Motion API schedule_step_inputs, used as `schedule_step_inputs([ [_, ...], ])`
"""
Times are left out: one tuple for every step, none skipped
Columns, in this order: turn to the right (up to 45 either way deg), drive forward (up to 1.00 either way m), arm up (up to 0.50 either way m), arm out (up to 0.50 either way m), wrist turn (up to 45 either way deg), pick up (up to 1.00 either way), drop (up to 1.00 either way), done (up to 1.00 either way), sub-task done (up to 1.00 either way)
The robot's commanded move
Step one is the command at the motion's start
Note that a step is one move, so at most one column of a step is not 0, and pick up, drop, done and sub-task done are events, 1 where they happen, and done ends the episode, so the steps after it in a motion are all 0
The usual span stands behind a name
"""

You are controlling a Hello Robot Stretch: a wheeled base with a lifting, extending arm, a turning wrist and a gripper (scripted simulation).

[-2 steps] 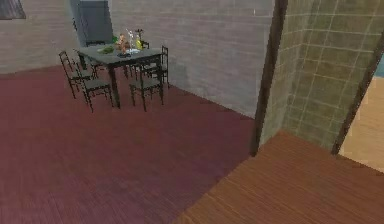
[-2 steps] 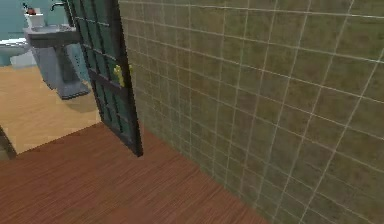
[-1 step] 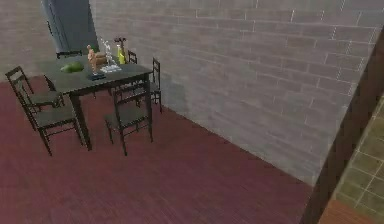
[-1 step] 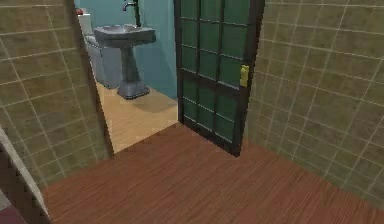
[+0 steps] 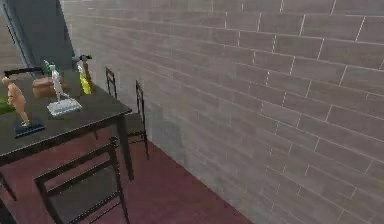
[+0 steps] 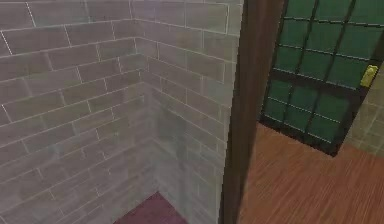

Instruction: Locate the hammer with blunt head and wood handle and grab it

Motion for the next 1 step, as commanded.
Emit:
schedule_step_inputs([
  [0.0,0.5,0.0,0.0,0.0,0.0,0.0,0.0,0.0],
])
